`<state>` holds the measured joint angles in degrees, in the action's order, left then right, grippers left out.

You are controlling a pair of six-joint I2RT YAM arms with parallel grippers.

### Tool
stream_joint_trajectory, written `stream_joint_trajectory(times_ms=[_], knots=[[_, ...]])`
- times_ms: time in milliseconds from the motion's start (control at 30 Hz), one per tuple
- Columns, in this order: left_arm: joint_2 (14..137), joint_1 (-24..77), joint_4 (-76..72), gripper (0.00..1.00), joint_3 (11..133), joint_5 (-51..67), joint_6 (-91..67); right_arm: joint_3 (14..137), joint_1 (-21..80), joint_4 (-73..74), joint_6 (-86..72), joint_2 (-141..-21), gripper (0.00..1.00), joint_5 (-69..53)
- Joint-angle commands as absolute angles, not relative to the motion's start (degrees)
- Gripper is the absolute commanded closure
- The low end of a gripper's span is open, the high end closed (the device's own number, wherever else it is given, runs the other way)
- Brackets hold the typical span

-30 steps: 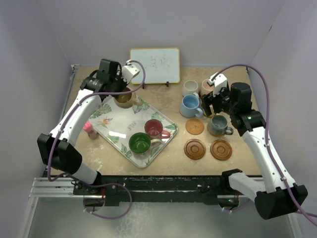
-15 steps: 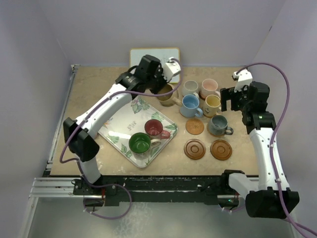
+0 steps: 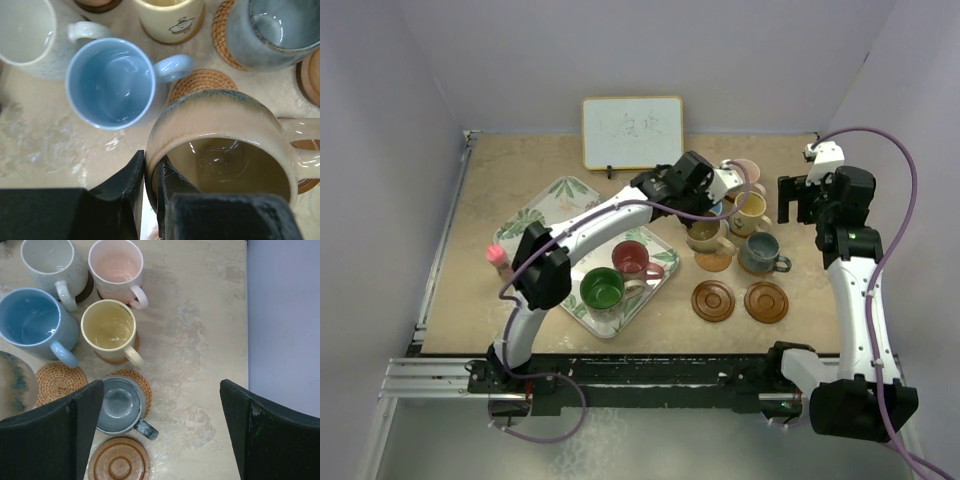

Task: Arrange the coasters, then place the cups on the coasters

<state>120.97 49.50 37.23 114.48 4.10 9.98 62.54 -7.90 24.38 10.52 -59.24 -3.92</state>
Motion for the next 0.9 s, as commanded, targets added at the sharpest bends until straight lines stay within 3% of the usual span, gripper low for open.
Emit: stream_joint_trajectory(times_ms=[0, 867], knots=[[122.30, 50.79, 30.16, 0.97, 120.73, 4.74, 5.05, 62.71, -9.06, 24.02, 10.15, -58.33, 0.01, -2.52], [131.51, 53.87, 31.08, 0.97, 124.05, -1.17, 8.37, 62.95, -9.67, 25.40, 9.23, -58.05, 0.02, -5.22]])
